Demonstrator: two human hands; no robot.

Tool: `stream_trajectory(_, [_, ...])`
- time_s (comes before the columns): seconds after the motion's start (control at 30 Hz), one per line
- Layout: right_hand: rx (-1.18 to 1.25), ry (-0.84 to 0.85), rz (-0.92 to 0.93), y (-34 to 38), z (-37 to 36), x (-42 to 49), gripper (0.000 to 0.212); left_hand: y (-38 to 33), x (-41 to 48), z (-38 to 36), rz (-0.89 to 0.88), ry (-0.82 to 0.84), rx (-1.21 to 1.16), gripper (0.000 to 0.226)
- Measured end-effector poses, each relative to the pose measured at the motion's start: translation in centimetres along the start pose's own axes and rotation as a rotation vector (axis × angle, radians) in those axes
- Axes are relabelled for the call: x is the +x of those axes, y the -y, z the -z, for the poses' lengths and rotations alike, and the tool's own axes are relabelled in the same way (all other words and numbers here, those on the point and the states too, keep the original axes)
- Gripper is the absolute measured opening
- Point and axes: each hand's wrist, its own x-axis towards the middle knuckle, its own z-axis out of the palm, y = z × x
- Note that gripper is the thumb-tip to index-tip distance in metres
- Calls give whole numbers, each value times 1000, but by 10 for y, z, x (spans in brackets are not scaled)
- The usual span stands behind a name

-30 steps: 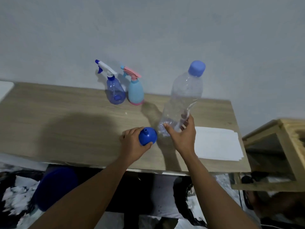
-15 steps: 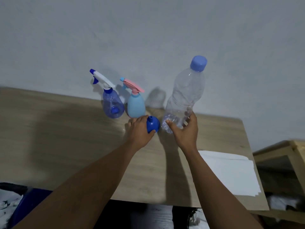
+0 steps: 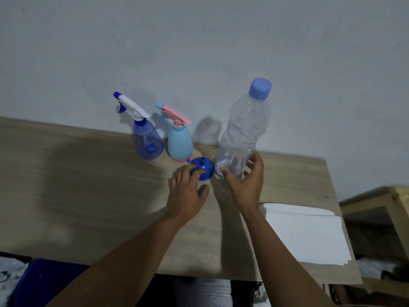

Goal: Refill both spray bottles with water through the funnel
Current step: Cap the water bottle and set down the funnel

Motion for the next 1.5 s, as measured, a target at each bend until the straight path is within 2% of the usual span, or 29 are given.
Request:
stream_trajectory(0.13, [-42, 2, -3, -6, -2, 1, 83, 1, 1, -6, -80, 130, 122, 59])
stream_trajectory(0.53, [-53, 11, -19, -3, -6, 20, 79, -1, 31, -6, -78, 217, 169, 67])
stream_trajectory(0.6, [-50, 28, -32, -3, -4, 20, 84, -2, 30, -5, -82, 217, 175, 69])
stream_trajectory(0.67, [-51, 45, -50, -2, -1, 18, 98, -4, 29, -2, -90, 203, 181, 69])
stream_trajectory(0.73, [-55, 54, -62, 3, 8, 11, 103, -11, 23, 3, -73, 146, 137, 66])
stream_trajectory(0.83, [-61, 2, -56, 13, 32, -6, 85, -30, 4, 11, -36, 16, 27, 55])
stream_trajectory(0.9, [-84, -55, -40, 15, 62, -15, 70, -52, -10, 16, -42, -12, -33, 49])
stream_trajectory(1.07, [-267, -107, -19, -3, 167, -27, 41, -116, -42, 21, 21, 125, -238, 27])
stream_trajectory(1.17, [-410, -159, -61, -19, 230, -25, 26, -143, -56, 12, 97, 195, -271, 24])
stream_trajectory(1.3, [-538, -136, -198, -38, 284, -30, 23, -167, -72, -5, 191, 209, -261, 28])
stream_trajectory(1.5, [-479, -20, -255, -58, 306, -28, 24, -183, -78, -27, 318, 186, -273, 34])
